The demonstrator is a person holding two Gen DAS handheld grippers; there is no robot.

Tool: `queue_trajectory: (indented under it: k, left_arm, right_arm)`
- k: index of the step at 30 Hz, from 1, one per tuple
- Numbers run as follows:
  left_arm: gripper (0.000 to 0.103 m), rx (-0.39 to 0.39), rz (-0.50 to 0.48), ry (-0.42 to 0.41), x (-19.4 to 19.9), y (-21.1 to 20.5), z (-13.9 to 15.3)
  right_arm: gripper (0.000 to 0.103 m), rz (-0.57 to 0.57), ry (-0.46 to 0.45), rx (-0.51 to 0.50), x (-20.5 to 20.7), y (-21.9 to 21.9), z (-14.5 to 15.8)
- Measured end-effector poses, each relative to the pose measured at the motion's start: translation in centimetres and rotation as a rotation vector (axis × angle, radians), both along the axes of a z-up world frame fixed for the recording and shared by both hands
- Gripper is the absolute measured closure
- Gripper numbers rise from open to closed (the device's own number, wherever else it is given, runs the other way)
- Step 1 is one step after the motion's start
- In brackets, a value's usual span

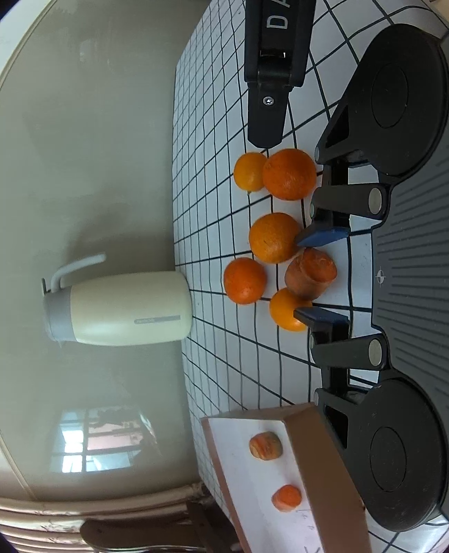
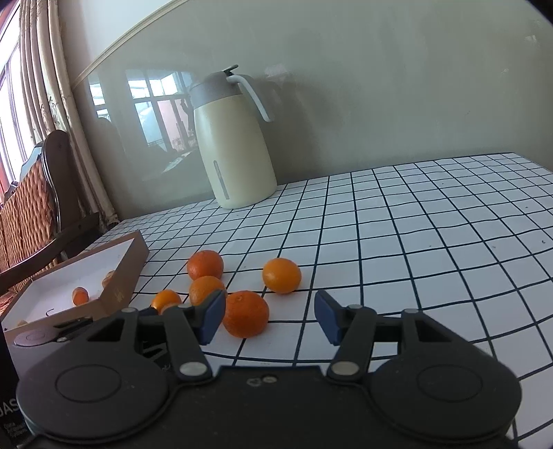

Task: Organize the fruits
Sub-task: 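Close the left tool on a carrot chunk while the right tool grasps a mandarin orange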

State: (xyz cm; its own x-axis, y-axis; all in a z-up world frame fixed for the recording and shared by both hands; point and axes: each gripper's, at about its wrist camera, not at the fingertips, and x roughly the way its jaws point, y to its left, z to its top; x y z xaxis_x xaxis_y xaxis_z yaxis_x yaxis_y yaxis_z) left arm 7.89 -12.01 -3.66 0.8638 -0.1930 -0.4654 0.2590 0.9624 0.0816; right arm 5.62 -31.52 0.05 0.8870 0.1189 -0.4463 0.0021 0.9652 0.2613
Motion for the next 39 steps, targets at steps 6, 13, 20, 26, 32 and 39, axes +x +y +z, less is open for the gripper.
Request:
queue_trajectory:
  k: [6,13,20,26,32,39]
  left_arm:
    - [0.067,-0.001,0.031,0.016,0.4,0.4,-0.1]
    - [0.067,-0.025,0.095,0.03,1.3,1.5,-0.4]
    - [0.068,-0.027,0.093,0.027,1.2,2.0,-0.5]
    - [0.068,-0.028,0.083,0.029,1.3,2.1,-0.5]
    - [0.068,-0.026,0.077,0.03,1.5,2.1,-0.5]
    - [0.068,-0.022,0.076,0.027,1.6,2.0,-0.6]
  right_arm:
    - [0.054,0.001,0.007,-0.004,0.2,0.1,-0.2]
    - [0.054,0.0,0.025,0.006,1.0,0.3,-0.5]
    - [0.054,0.011,0.055,-0.005,2.2,1.5,-1.0]
    - [0.064,0.009,0.073,-0.003,3.1,1.9,-1.5]
    - [0.068,0.021,0.09,-0.012,3.6,2.4,-1.8]
    - [0.073,0.03,0.076,-0.032,3.4,2.7,-1.9]
